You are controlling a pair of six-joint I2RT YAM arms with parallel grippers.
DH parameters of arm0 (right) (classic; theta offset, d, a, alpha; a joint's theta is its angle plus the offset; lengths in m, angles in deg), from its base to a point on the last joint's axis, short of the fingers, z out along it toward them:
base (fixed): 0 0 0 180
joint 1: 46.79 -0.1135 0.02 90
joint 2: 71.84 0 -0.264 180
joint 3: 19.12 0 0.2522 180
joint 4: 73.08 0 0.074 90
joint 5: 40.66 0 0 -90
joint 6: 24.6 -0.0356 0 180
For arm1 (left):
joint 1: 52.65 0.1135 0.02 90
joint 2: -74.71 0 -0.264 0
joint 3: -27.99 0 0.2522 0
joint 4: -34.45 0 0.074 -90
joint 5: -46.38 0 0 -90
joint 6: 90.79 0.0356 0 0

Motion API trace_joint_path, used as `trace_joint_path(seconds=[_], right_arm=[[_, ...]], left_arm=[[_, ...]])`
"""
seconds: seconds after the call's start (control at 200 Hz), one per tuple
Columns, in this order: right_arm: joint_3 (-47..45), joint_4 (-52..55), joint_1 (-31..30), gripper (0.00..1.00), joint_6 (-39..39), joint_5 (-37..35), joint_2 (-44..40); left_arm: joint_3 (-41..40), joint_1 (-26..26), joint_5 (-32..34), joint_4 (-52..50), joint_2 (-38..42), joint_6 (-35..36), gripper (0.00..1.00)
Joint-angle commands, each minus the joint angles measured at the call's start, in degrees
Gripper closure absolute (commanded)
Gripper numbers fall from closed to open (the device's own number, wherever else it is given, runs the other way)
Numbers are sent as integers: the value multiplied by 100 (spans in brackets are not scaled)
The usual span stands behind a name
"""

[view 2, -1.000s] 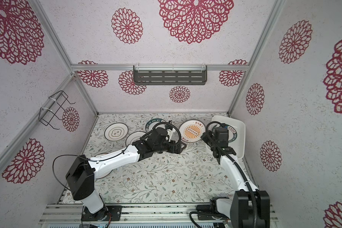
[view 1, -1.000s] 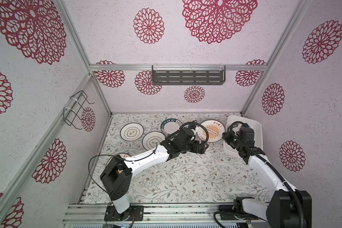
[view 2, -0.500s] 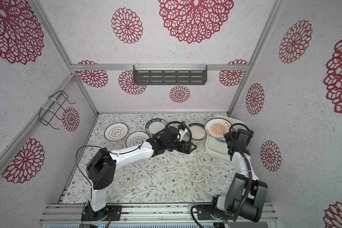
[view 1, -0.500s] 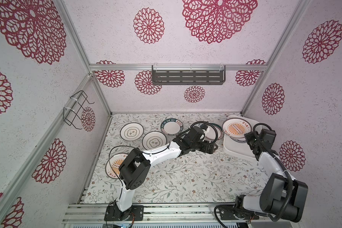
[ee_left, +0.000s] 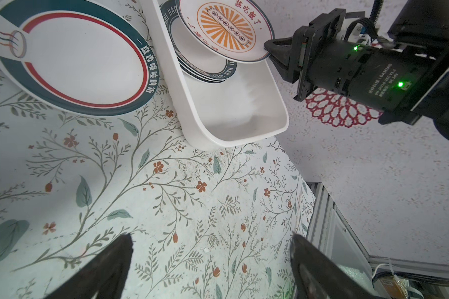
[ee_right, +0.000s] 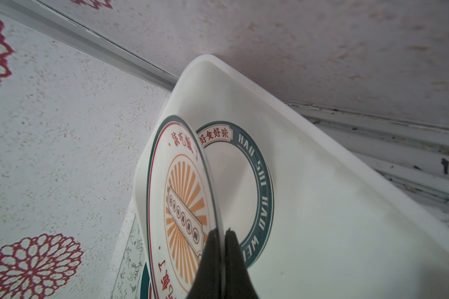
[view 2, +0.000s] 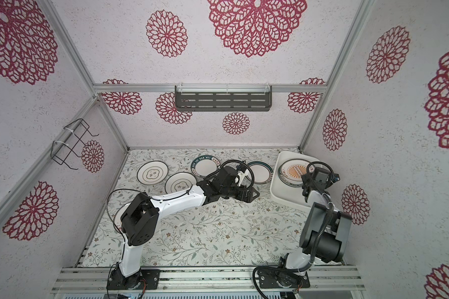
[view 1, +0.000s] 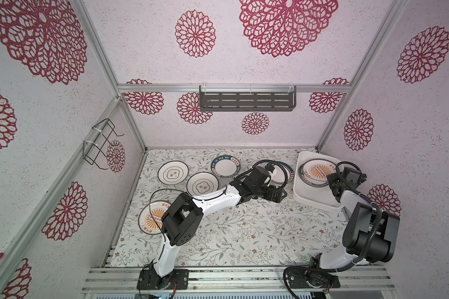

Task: Place the plates into the plastic bin on the countertop
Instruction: Place the plate in the plastic bin.

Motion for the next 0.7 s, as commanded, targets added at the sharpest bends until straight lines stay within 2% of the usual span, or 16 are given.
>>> trace_joint_path(seconds=[0.0, 0.27, 0.495, 0.595, 0.696], right_arm=[[434, -478, 13, 100, -115, -178, 199], [880, -454, -4, 100, -54, 0, 950], [1052, -299, -97, 100, 132, 47, 1222], [1197, -31, -158, 95, 273, -10, 1260], [1290, 196, -185, 78, 324, -69, 1248]], left_arm=[[168, -2, 56, 1, -35, 85, 3], [132, 55, 159, -79, -12, 101, 3], [18, 86, 243, -62, 50, 59, 3], [-47, 85, 280, -62, 104, 58, 3], [-102, 85, 375, -107, 150, 50, 3]])
